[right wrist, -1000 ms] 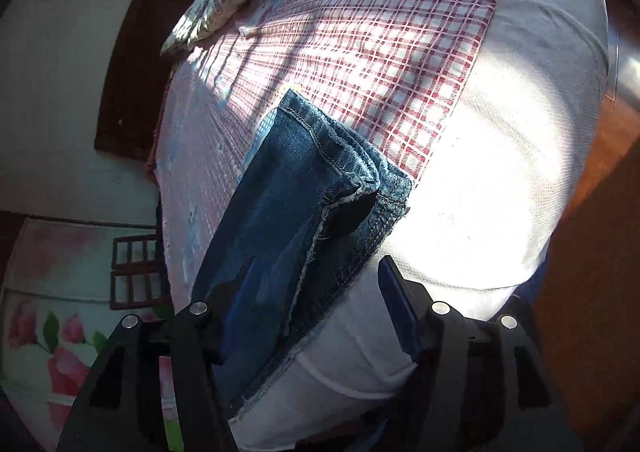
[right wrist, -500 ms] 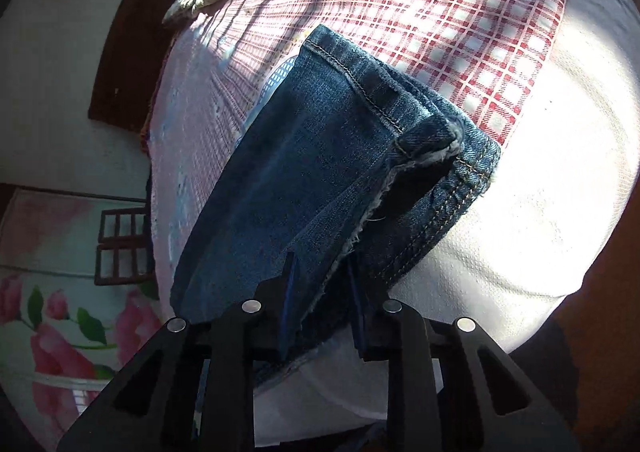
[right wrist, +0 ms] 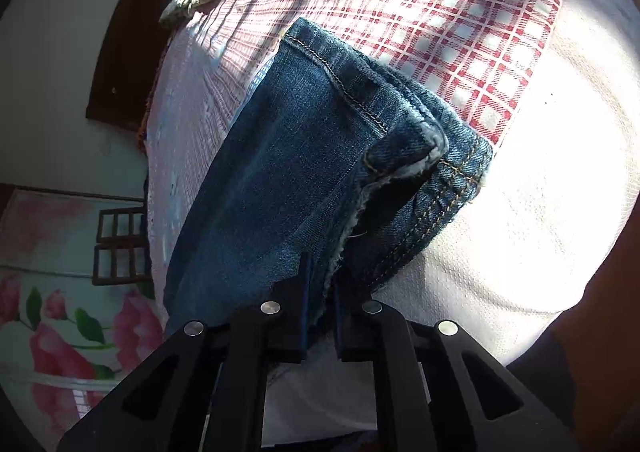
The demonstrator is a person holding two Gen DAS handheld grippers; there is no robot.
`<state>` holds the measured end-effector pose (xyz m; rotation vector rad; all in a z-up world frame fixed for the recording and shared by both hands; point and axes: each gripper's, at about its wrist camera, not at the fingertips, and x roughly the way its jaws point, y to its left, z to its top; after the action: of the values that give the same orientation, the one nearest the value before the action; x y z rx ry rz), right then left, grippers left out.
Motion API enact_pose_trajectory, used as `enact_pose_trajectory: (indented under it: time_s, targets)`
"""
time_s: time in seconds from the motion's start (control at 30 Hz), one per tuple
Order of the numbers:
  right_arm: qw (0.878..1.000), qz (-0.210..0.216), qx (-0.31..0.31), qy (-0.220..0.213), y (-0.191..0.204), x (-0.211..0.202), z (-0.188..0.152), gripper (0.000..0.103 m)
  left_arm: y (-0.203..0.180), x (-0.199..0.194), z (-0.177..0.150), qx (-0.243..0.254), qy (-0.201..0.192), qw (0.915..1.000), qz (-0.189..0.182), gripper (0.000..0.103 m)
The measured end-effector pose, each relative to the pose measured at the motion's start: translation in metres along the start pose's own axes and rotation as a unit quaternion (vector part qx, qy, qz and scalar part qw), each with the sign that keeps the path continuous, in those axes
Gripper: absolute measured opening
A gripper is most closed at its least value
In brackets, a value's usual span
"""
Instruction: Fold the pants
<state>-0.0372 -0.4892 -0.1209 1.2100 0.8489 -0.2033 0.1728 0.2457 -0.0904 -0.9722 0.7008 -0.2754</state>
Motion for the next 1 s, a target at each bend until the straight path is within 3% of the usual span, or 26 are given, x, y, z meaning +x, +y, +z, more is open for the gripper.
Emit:
enact_pose_trajectory:
  time_s: [0.1, 0.33, 0.4, 0.47, 0.5, 0.53, 0.57, 0.63, 0.7, 0.73, 0.77, 0.83, 1.0]
  targets:
    - [1.0, -0.001, -0.005, 0.001, -0.007, -0.006, -0.002, 0.007, -0.018, -0.014, 0.012, 0.049, -0.018, 0.9981, -0.033, 0.013]
    - [1.0, 0.001, -0.003, 0.006, -0.013, -0.009, -0.002, 0.005, 0.046, -0.017, 0.009, 0.032, 0.022, 0.9972, 0.064, 0.012]
    - [1.0, -0.003, -0.007, 0.009, -0.012, -0.009, -0.001, 0.005, 0.049, -0.018, 0.003, 0.047, 0.032, 0.9944, 0.089, 0.012]
    - [1.0, -0.009, -0.016, 0.012, -0.01, -0.009, 0.0, 0.005, 0.049, -0.018, -0.003, 0.039, 0.034, 0.995, 0.086, 0.016]
    - [1.0, -0.009, -0.016, 0.012, -0.01, -0.009, 0.0, 0.005, 0.052, -0.022, -0.009, 0.026, 0.031, 0.9961, 0.078, 0.024]
    - [1.0, -0.009, -0.017, 0.012, -0.009, -0.009, 0.0, 0.005, 0.055, -0.023, -0.012, 0.01, 0.031, 0.9971, 0.068, 0.054]
    - [1.0, -0.009, -0.018, 0.013, -0.009, -0.009, 0.0, 0.005, 0.055, -0.023, -0.016, -0.004, 0.027, 0.9981, 0.056, 0.073]
    - [1.0, -0.006, -0.014, 0.014, -0.009, -0.008, 0.001, 0.005, 0.053, -0.021, -0.027, -0.011, 0.03, 0.9986, 0.042, 0.074]
    - [1.0, -0.009, -0.017, 0.013, -0.004, -0.006, 0.001, 0.005, 0.046, -0.016, -0.032, 0.009, 0.024, 0.9979, 0.06, 0.062]
    - [1.0, -0.01, -0.019, 0.013, -0.003, -0.006, 0.001, 0.005, 0.046, -0.013, -0.032, 0.009, 0.029, 0.9972, 0.068, 0.032]
    - [1.0, -0.011, -0.022, 0.012, -0.002, -0.006, 0.001, 0.005, 0.047, -0.009, -0.03, 0.006, 0.032, 0.9968, 0.073, 0.022]
    - [0.999, -0.017, -0.033, 0.01, 0.002, -0.007, -0.001, 0.005, 0.045, -0.008, -0.027, 0.012, 0.031, 0.9957, 0.086, 0.01]
    - [0.999, -0.022, -0.05, 0.0, 0.009, -0.016, -0.002, 0.002, 0.029, -0.017, -0.018, 0.049, 0.034, 0.9917, 0.114, 0.008]
